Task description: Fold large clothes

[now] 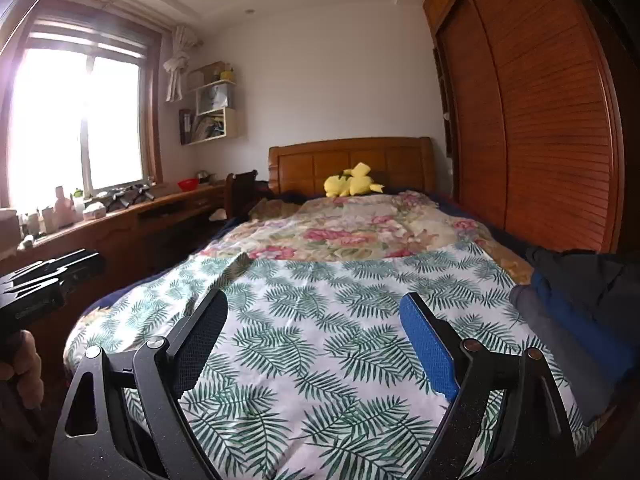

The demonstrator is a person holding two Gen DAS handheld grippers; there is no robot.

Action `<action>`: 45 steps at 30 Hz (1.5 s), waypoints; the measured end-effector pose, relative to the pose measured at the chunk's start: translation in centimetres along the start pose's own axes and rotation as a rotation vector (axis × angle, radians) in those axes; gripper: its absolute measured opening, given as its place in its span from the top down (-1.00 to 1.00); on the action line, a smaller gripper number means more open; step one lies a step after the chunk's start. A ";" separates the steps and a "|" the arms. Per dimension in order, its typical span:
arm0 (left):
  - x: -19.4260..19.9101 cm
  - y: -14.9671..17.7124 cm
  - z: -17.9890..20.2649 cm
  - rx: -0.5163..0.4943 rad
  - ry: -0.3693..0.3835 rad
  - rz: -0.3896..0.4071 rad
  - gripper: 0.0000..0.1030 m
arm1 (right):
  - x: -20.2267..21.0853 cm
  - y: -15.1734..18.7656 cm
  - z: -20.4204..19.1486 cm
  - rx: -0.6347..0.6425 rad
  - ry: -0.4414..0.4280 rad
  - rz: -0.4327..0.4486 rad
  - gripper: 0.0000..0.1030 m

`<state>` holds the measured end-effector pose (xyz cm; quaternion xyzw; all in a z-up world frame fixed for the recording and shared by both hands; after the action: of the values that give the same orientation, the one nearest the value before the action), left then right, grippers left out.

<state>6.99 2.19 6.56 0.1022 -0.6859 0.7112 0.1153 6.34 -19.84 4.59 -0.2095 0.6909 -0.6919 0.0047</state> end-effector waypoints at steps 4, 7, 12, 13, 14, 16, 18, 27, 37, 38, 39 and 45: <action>0.1 0.1 0.4 -0.008 -0.001 0.003 0.25 | 0.0 0.1 0.1 0.000 0.005 0.000 -0.74; 0.2 0.1 0.5 -0.006 0.001 0.004 0.25 | 0.0 0.1 0.2 -0.003 0.006 0.000 -0.74; 0.1 0.2 0.5 -0.006 0.002 0.000 0.24 | 0.0 0.2 0.3 -0.001 0.009 -0.002 -0.74; 0.0 0.2 0.6 -0.005 0.002 -0.001 0.24 | -0.1 0.2 0.4 -0.002 0.008 -0.003 -0.74; 0.0 0.2 0.6 -0.006 0.002 -0.001 0.24 | -0.1 0.2 0.5 -0.003 0.007 -0.004 -0.74; 0.0 0.2 0.6 -0.004 0.003 -0.002 0.24 | 0.0 0.2 0.6 -0.003 0.009 -0.003 -0.74; 0.0 0.3 0.7 -0.004 0.002 -0.001 0.24 | 0.0 0.2 0.6 -0.004 0.010 -0.003 -0.74; 0.0 0.6 0.9 -0.007 -0.002 -0.004 0.24 | 0.0 0.3 0.6 -0.003 0.010 -0.002 -0.74; 0.0 1.0 0.9 -0.003 0.000 -0.009 0.24 | 0.0 0.2 0.7 -0.004 0.008 -0.004 -0.74; 0.0 1.1 0.9 -0.004 0.000 -0.009 0.23 | 0.1 0.2 0.8 -0.004 0.008 -0.004 -0.74; 0.1 1.1 0.9 -0.004 -0.001 -0.008 0.24 | 0.0 0.2 0.7 -0.005 0.008 -0.004 -0.74; 0.2 1.2 0.8 -0.005 -0.002 -0.007 0.23 | 0.0 0.2 0.7 -0.005 0.008 -0.005 -0.74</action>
<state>6.44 1.35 5.54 0.1052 -0.6873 0.7090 0.1176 6.45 -20.54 4.36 -0.2084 0.6923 -0.6909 -0.0004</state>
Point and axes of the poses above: each gripper's, at about its wrist camera, not at the fingertips, and x roughly against the way its jaws point, z to its right, y to its underside, the point moved 3 cm from there along -x, roughly the way its jaws point, and after that the axes turned 2 degrees about y, right-handed, at the moved point
